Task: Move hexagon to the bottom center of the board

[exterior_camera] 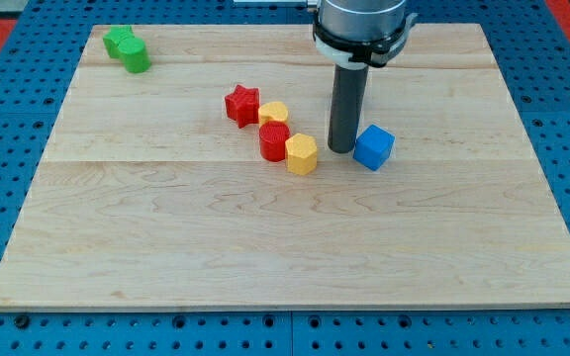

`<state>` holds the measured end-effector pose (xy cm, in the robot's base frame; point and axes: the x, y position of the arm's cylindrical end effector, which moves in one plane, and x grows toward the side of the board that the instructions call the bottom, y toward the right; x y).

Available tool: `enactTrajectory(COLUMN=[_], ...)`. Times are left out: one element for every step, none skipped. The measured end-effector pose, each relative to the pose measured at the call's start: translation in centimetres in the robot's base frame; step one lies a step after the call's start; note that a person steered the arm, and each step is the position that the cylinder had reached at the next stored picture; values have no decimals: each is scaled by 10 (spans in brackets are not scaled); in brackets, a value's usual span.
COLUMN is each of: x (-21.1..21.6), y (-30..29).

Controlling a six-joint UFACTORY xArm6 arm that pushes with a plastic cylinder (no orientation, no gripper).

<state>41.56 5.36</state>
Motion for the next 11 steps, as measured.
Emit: enactTrajectory(x=[-2, 8, 46, 68, 46, 49, 58, 109, 107, 93, 85], y=[-45, -59, -46, -43, -81, -127, -173, -139, -88, -125, -66])
